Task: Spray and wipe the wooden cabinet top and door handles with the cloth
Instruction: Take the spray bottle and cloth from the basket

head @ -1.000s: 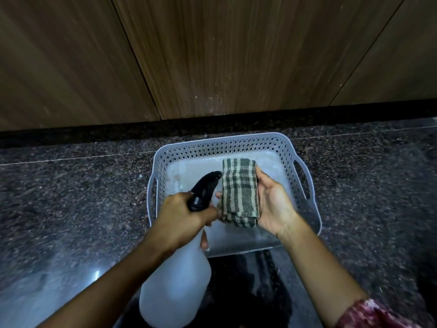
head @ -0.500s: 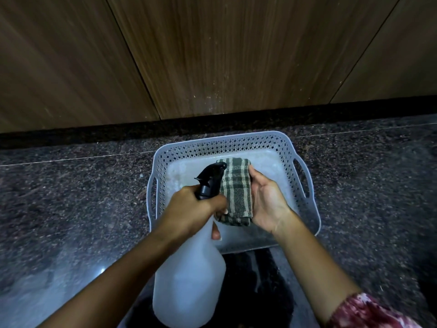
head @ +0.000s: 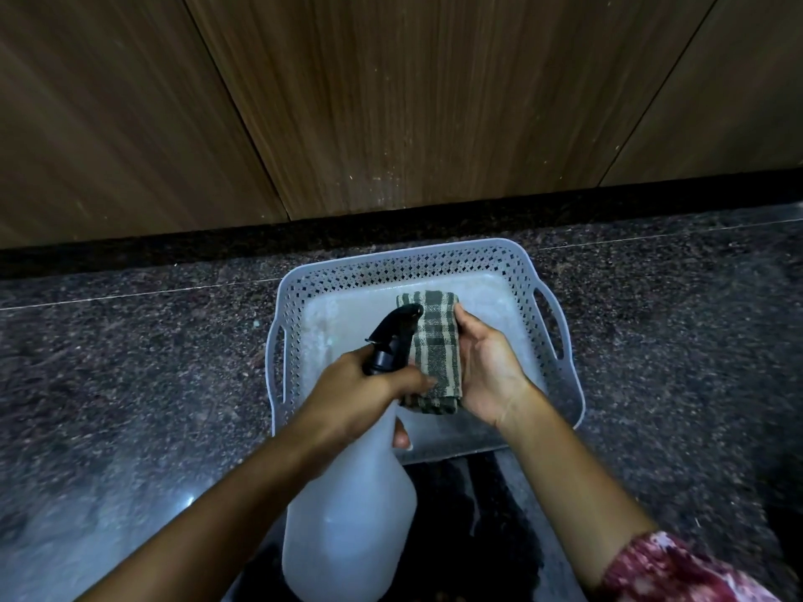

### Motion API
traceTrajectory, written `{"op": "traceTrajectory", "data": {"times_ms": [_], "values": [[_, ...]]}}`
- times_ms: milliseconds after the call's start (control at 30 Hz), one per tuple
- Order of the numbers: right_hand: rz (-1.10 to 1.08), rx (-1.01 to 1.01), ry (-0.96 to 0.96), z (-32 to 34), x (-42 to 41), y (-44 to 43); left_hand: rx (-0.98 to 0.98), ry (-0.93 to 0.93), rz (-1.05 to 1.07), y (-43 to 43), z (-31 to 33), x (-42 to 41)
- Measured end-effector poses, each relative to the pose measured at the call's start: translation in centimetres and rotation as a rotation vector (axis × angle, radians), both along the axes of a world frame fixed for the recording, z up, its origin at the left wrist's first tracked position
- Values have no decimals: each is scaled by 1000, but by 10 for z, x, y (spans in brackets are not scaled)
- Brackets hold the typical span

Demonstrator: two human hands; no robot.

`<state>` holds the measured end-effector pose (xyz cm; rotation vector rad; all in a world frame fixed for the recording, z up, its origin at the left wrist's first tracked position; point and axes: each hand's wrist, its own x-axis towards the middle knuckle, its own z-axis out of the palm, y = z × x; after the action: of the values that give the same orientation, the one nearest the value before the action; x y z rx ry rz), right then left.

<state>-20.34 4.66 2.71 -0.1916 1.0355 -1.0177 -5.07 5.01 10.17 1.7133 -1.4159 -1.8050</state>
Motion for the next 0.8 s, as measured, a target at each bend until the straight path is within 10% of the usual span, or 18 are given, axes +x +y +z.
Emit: {"op": "traceTrajectory", "data": {"times_ms": [800], "values": [[-18, -18, -16, 0, 0, -2, 1, -109, 32, 4, -6, 4]]}}
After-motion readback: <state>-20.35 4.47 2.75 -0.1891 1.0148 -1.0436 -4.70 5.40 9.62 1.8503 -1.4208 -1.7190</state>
